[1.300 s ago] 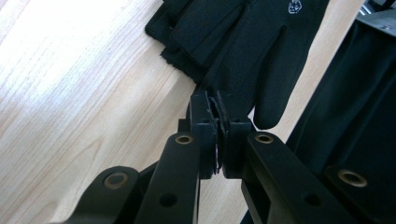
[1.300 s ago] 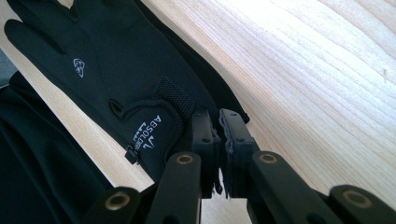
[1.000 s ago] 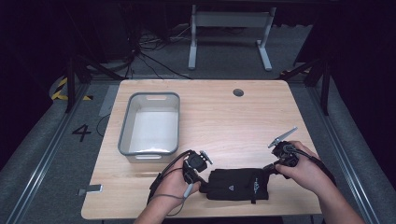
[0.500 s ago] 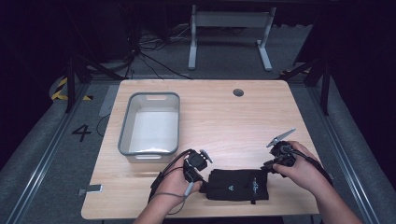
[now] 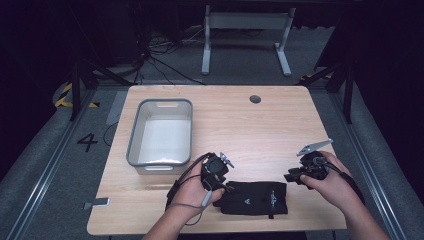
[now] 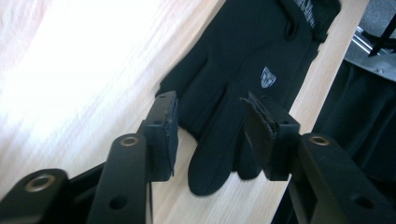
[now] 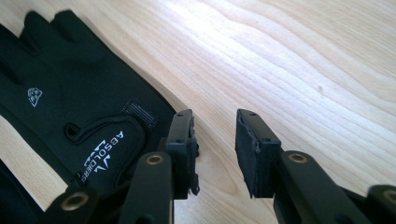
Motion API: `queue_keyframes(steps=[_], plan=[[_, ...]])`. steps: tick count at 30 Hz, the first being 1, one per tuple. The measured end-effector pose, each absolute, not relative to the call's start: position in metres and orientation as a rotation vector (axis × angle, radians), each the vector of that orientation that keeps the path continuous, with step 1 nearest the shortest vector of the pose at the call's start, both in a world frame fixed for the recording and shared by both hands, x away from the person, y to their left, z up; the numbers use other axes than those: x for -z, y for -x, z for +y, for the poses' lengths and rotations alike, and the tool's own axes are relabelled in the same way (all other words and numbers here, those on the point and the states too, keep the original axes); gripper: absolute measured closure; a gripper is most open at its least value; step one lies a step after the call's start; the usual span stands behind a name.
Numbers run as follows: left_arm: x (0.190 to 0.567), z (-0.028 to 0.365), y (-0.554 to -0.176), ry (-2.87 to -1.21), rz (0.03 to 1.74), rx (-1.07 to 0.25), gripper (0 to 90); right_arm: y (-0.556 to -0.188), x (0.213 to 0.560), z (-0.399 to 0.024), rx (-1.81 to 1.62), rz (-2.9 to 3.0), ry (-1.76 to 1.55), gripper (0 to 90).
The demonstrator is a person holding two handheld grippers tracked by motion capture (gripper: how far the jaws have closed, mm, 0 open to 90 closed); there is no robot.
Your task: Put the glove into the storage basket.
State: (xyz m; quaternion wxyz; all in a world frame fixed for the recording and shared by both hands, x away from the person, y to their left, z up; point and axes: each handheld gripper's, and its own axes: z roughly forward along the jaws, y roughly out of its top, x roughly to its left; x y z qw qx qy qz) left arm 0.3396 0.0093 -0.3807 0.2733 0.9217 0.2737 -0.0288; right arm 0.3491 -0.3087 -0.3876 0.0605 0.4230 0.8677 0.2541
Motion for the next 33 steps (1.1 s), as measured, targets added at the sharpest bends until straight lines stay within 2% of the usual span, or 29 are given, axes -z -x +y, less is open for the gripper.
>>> queue_keyframes(steps=[9,15,26,33], plan=[[0.376,-0.007,-0.342,-2.468,0.634,0.041,51.3,-0.341,0.384,-0.326,-0.815,2.558,-1.336,65.5],[0.38,-0.019,-0.343,-2.5,0.55,0.019,53.9,-0.341,0.387,-0.337,-0.859,2.534,-1.354,63.3],[0.395,-0.043,-0.342,-2.515,0.472,0.06,53.8,-0.342,0.392,-0.349,-0.863,2.488,-1.418,61.4],[0.408,-0.051,-0.346,-2.504,0.428,0.138,51.5,-0.342,0.392,-0.348,-0.859,2.486,-1.418,61.1]])
